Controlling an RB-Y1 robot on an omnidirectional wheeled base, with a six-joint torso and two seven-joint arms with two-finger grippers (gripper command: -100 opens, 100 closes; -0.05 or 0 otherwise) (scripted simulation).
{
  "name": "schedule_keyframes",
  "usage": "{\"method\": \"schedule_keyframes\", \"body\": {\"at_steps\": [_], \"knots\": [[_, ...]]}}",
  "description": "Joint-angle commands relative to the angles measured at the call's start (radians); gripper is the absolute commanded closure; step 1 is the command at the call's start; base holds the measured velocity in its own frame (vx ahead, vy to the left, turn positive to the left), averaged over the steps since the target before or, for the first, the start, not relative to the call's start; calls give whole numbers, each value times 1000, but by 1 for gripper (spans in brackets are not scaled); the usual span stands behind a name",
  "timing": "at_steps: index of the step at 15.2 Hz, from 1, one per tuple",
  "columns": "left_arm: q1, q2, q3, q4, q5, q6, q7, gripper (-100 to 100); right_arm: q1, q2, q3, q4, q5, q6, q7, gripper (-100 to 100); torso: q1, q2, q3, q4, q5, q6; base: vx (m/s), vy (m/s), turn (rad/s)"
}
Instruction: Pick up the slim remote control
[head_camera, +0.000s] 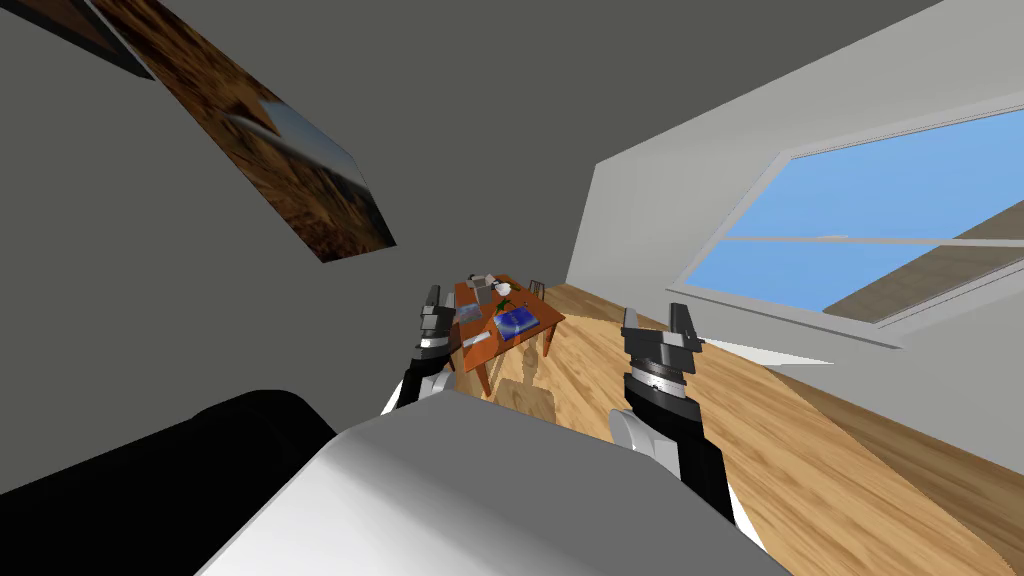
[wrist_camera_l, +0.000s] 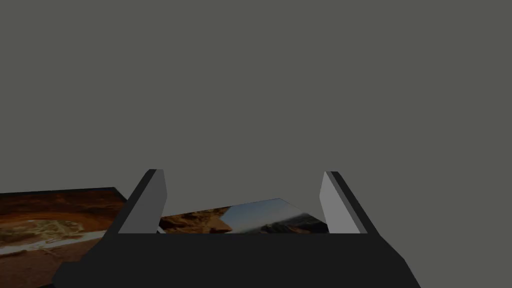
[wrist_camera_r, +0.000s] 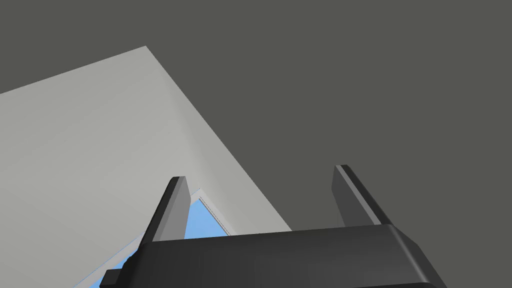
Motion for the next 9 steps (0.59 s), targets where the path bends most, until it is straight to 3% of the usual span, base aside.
{"method": "schedule_keyframes", "body": {"at_steps": [1,2,3,4,5,6,8,9], "knots": [[-4,49,4,11,4,14,5,-100,0,0,0,0,0,0,0,0,0,0,0,0,0,0,1,-3,-26],[-4,49,4,11,4,14,5,-100,0,0,0,0,0,0,0,0,0,0,0,0,0,0,2,-4,-27],[-8,83,8,22,8,28,10,-100,0,0,0,0,0,0,0,0,0,0,0,0,0,0,3,-5,-32],[-8,83,8,22,8,28,10,-100,0,0,0,0,0,0,0,0,0,0,0,0,0,0,4,-5,-24],[-13,117,14,37,13,47,16,-100,0,0,0,0,0,0,0,0,0,0,0,0,0,0,5,-9,-46],[-13,117,14,37,13,47,16,-100,0,0,0,0,0,0,0,0,0,0,0,0,0,0,4,-8,-35],[-27,174,29,77,26,98,34,-100,0,0,0,0,0,0,0,0,0,0,0,0,0,0,7,-13,-69],[-27,181,29,77,26,98,34,-100,0,0,0,0,0,0,0,0,0,-1,0,0,0,0,10,-13,-60]]}}
